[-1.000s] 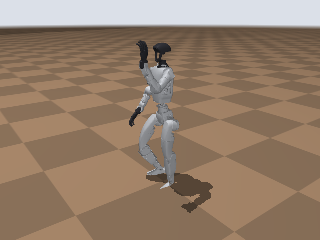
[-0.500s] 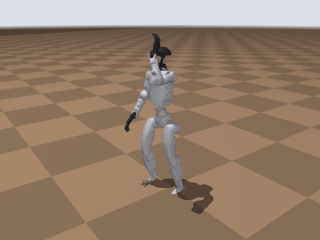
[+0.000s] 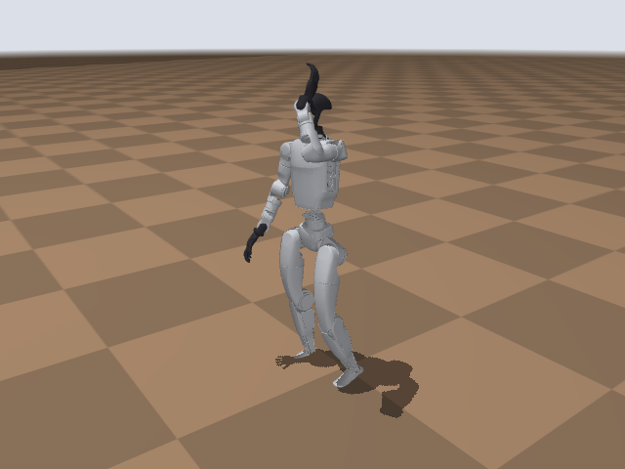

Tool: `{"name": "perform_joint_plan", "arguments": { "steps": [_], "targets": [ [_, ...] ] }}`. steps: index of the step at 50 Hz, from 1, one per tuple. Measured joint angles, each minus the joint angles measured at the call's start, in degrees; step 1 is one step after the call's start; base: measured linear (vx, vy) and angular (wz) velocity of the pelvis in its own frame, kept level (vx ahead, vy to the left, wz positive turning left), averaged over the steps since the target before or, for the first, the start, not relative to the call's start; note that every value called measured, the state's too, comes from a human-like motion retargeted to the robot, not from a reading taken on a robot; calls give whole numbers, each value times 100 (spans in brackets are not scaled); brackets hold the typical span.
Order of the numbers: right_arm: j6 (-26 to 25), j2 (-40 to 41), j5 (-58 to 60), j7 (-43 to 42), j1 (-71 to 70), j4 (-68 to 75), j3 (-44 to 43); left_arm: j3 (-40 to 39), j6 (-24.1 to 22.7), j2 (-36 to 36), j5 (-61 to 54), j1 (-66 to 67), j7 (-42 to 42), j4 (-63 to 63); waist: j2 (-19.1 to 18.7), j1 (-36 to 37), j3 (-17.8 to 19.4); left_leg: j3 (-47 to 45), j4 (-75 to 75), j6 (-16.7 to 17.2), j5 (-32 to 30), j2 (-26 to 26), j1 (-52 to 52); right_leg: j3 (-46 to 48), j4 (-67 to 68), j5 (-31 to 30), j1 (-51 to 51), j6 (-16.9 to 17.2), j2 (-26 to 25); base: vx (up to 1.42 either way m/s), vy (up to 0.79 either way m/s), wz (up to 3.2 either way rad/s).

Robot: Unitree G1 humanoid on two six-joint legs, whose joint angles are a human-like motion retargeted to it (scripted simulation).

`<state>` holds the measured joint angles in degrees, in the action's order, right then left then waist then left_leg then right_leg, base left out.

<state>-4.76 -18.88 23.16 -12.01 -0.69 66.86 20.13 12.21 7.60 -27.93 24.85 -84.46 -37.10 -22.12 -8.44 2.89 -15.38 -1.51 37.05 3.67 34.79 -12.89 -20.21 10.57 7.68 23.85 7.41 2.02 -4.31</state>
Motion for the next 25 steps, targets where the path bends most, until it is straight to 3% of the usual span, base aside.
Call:
{"name": "perform_joint_plan", "arguments": {
  "steps": [25],
  "targets": [
    [138,-213,245,-443,165,-197,38,317,28,-15,480,-300,-50,68,64,-303,-151,-65,-717,-56,-109,178,232,16,-764,-357,-301,71,90,0,0,0]
  ]
}}
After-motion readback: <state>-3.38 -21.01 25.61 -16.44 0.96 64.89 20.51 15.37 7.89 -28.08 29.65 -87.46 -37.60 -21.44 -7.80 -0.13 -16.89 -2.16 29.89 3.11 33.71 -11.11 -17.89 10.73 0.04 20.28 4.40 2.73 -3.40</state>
